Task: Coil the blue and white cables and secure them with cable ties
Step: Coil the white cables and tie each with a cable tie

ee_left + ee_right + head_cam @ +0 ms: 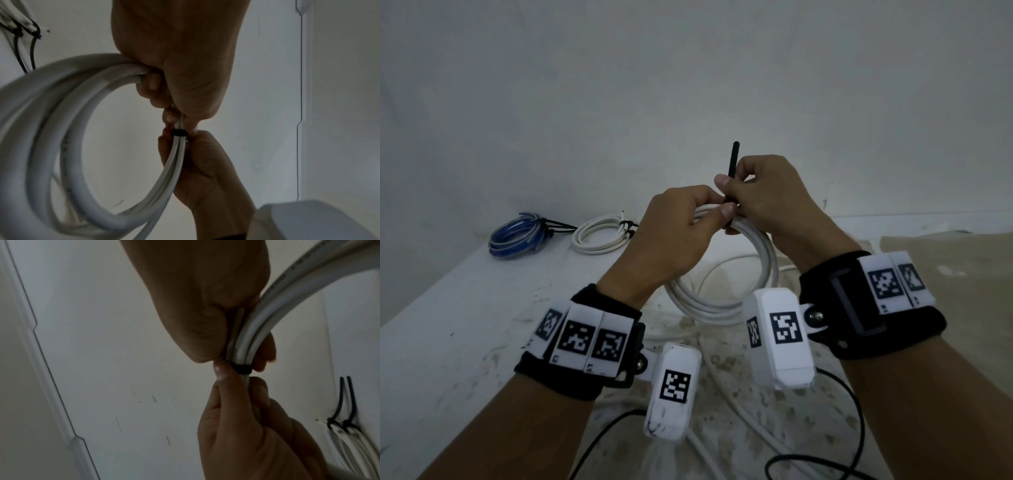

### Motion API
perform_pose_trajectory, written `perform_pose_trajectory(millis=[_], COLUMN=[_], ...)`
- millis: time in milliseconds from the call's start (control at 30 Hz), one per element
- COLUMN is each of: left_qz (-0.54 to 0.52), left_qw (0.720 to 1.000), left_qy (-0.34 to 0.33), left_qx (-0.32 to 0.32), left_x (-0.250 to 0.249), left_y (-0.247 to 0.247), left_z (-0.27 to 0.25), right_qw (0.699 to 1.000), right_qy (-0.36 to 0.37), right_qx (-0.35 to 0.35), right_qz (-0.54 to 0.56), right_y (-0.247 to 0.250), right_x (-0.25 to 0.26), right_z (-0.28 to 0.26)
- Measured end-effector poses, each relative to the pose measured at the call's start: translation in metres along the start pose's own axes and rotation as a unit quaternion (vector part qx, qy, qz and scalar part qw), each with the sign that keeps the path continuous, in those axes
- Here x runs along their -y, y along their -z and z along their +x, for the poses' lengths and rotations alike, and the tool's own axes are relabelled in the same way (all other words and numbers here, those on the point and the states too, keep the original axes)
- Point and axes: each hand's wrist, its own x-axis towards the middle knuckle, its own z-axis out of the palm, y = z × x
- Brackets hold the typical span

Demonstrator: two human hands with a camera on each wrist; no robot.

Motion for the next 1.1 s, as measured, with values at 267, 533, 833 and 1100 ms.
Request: perform_pose_trajectory(millis=[267,533,833,1100], left_qz=[0.056,0.094,-0.002,-0.078], left_qw=[0.998,0.995,0.998,0.994], left_qy=[-0.011,-0.02,0.06,0.081], left_qx=[0.006,0.001,0.018,-0.017], left_x=[0.013,0.024,0.01,-0.031], left_y=[-0.012,-0.022,-0.013,0.039], left_z=[-0.003,-0.005,0.003,-0.006], right_qw=[0.997,0.993,0.994,0.973], right_qy=[-0.019,-0.037,-0.074,-0.092], right_qx=[-0.043,-0.071,0.024,0.211], right_qz=[-0.058,-0.089,0.076,0.018], right_y=[-0.011,-0.019,0.001,0.01], right_x=[-0.023,-0.041,-0.015,0.047], right_z=[0.007,0.013,-0.002,-0.021])
